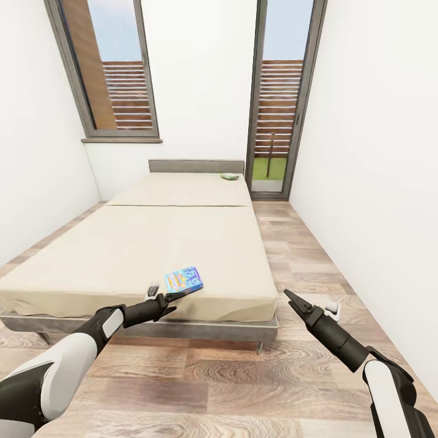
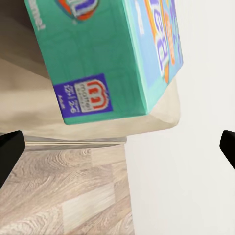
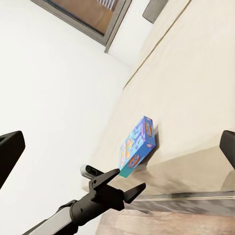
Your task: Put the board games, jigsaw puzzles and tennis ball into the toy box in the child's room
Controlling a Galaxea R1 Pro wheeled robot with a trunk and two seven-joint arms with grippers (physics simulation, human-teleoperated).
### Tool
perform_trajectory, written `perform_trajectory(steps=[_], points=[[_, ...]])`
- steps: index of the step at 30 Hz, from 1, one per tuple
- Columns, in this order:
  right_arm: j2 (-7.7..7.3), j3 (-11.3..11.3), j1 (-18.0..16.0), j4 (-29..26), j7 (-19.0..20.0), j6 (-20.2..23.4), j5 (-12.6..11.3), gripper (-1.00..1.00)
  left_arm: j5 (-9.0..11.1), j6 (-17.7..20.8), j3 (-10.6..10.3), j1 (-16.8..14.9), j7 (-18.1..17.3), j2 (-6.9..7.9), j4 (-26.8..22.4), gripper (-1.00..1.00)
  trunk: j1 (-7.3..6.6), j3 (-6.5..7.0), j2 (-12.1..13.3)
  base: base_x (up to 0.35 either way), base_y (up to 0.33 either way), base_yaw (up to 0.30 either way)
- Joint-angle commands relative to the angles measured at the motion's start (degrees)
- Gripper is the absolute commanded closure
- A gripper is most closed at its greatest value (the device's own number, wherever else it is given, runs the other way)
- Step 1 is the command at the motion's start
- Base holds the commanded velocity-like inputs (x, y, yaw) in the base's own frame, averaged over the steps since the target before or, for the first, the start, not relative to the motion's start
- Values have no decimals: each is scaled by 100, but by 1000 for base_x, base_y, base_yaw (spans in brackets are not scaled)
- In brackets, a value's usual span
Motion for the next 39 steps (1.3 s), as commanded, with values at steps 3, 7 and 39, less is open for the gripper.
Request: perform_trajectory(steps=[3,7,39], points=[[6,-14,-5,-1,15,36,-4,-100,47,47,-17,-2,-3,6,1,-100,-1,-5,-2,0,0,0],[6,-14,-3,-1,15,36,-4,-100,47,48,-17,-2,-3,10,1,-100,-1,-5,-2,0,0,0],[6,-14,-5,1,6,28,-4,-100,47,48,-15,-2,-9,11,1,-100,-30,239,13,0,0,0]])
